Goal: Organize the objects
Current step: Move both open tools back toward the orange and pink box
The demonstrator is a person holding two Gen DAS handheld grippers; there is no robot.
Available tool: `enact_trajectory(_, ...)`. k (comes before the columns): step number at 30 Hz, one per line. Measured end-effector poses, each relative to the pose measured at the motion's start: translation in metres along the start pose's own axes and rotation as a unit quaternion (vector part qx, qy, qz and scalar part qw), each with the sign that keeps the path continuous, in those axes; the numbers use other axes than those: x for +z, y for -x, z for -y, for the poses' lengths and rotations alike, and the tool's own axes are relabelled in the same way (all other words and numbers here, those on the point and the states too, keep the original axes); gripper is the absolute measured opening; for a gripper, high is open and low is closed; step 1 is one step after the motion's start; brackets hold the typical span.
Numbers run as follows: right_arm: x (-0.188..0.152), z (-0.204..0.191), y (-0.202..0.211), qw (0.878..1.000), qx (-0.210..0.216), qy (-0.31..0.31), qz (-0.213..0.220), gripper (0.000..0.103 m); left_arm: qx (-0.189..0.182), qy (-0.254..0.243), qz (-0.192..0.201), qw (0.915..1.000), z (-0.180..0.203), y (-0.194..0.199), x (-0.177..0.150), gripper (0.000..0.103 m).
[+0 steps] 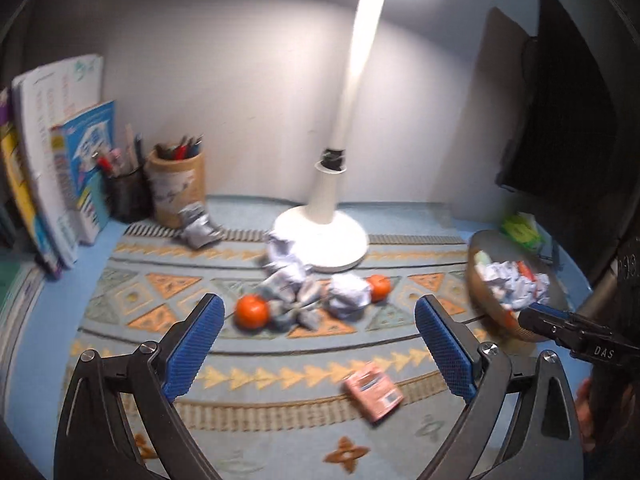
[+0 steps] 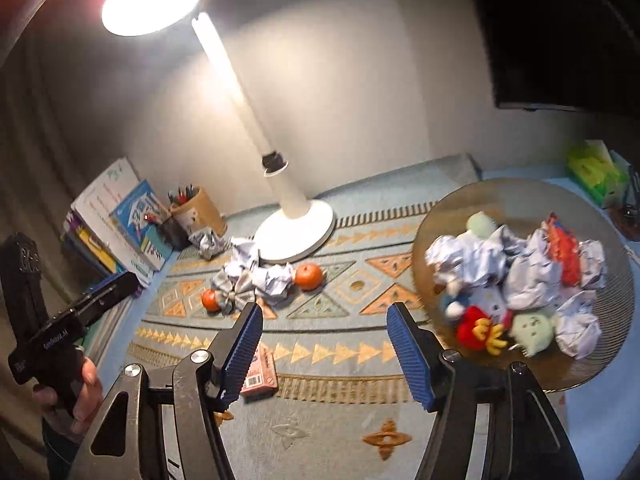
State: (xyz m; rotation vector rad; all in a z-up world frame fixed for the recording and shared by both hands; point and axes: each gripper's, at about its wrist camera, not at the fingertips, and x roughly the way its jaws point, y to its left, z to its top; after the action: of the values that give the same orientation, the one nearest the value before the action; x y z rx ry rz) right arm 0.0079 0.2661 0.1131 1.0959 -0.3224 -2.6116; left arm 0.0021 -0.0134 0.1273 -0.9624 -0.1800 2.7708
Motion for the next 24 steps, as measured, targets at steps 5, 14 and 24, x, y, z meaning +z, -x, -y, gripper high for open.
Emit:
enact_trajectory(5, -0.034, -0.021, -0.062, 0.999, 0.003, 0.03, -0.017, 0.063, 0.081, 0.025, -0.042, 0.9955, -0.06, -0.024, -0.053, 0.096)
enact_trajectory(14, -0.051, -0.023, -0.09, 0.997, -0.049, 0.064, 0.001, 0.064, 0.091, 0.03, -0.028, 0.995, -0.082, -0.03, -0.077, 0.096)
enact_trajectory(24, -0.048, -0.012, -0.086, 0.999, -0.026, 0.035, -0.004, 0.081, 0.05, 0.012, -0.051, 0.9974, -0.076, 0.006, -0.109, 0.096)
